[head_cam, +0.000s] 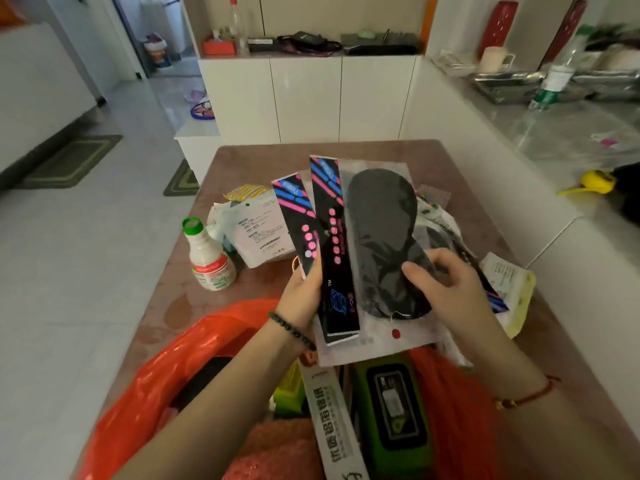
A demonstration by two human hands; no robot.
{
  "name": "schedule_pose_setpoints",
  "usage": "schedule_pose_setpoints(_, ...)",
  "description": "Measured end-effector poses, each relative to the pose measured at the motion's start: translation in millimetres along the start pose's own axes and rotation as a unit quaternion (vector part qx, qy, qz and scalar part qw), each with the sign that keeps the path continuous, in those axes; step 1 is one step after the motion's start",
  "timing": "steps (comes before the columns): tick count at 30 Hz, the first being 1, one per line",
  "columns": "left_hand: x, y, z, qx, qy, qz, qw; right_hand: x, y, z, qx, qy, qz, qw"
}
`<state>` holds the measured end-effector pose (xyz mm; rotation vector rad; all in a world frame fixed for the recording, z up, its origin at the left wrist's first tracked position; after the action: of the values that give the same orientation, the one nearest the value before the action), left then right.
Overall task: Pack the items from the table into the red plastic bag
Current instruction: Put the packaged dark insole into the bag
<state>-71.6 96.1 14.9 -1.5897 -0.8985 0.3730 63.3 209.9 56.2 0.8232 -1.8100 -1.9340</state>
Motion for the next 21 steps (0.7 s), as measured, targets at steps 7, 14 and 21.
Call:
schedule_pose_setpoints(7, -18.4, -7.4, -56.3, 0.031, 0.073, 0.103, 0.992, 38.4, -34.8, -51.7, 0.169, 0.073, 0.259, 0.948)
schedule_pose_setpoints(14, -76.1, -26.9, -88.1, 0.167, 0.049, 0.376, 0.910, 41.7, -56.6, -96.5, 0.149, 0.015, 0.256, 0.955)
schedule_pose_setpoints(21, -172.9, -18.1, -58.7, 0.051, -0.039, 0.791, 0.608, 91.0, -95.1, -166.8, 0.209, 0.104, 0.229, 0.945)
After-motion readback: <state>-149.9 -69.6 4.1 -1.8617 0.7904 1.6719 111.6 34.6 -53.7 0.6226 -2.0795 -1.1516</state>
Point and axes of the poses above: each hand's wrist, its own z-axis towards the middle knuckle, its own x-axis out of the palm, y = z × x, the point moved 10 cm from there along z, towards the middle knuckle, and after that the axes turned 5 degrees about z, right-handed, at the moved point
